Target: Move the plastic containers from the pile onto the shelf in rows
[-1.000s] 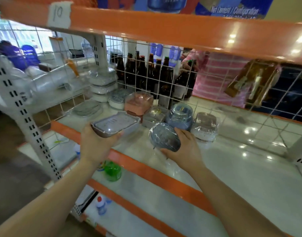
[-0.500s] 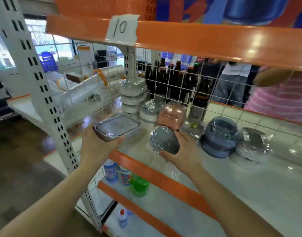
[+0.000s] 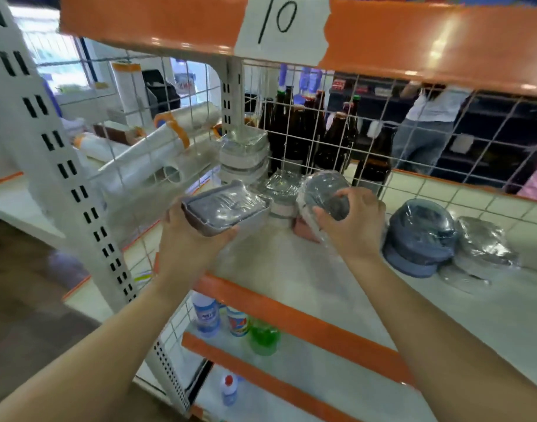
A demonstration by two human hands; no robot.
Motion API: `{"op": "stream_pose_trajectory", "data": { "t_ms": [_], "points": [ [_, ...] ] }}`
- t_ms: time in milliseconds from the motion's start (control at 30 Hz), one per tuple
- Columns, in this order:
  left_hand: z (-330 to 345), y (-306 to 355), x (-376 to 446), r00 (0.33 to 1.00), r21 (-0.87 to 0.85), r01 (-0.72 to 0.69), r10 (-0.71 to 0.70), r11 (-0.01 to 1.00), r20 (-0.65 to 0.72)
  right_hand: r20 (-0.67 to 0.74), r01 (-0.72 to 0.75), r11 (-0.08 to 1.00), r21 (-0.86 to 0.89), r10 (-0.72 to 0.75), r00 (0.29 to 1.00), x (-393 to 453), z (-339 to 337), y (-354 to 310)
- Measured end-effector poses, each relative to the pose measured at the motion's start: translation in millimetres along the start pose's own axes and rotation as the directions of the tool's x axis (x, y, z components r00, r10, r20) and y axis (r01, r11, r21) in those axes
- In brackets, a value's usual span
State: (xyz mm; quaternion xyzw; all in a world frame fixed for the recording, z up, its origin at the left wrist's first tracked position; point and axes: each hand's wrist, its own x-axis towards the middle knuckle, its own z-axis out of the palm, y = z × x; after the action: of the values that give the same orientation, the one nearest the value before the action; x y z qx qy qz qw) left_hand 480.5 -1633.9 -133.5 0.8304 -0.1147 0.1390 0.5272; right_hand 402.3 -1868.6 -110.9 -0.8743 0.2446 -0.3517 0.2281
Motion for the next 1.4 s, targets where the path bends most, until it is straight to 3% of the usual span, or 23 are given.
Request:
{"op": "stream_pose_trajectory", "data": {
  "t_ms": [200, 367, 633, 1000, 1100, 1267, 1400],
  "points": [
    [18, 3, 18, 0.997, -0.036, 0.071, -0.071, 0.997, -0.001, -0.017, -0.004, 0.996, -0.088, 0.002, 1.0, 44, 13, -6],
    [23, 6, 24, 0.998, -0.045, 0.054, -0.055, 0.998, -0.04, 0.15, -0.036, 0.986, -0.162, 0.061, 0.987, 58, 30, -6],
    [31, -1, 24, 0.997, -0.057, 0.08, -0.08, 0.995, -0.011, 0.305, 0.097, 0.979, -0.177, -0.039, 0.952, 47, 28, -9],
    [29, -9, 23, 0.995, -0.069, 0.092, -0.095, 0.993, -0.042, 0.526, 0.142, 0.988, -0.068, -0.085, 0.846, 50, 24, -2],
    [24, -11, 22, 0.993, -0.066, 0.102, -0.106, 0.993, -0.057, 0.467, 0.155, 0.988, -0.013, -0.131, 0.875, 57, 26, -2],
    [22, -12, 22, 0.992, -0.064, 0.108, -0.112, 0.992, -0.057, 0.244, 0.111, 0.993, 0.048, -0.12, 0.962, 58, 41, -10],
    [20, -15, 24, 0.99, -0.075, 0.125, -0.129, 0.989, -0.055, 0.242, 0.179, 0.983, 0.026, -0.18, 0.953, 61, 49, -22]
  ]
}}
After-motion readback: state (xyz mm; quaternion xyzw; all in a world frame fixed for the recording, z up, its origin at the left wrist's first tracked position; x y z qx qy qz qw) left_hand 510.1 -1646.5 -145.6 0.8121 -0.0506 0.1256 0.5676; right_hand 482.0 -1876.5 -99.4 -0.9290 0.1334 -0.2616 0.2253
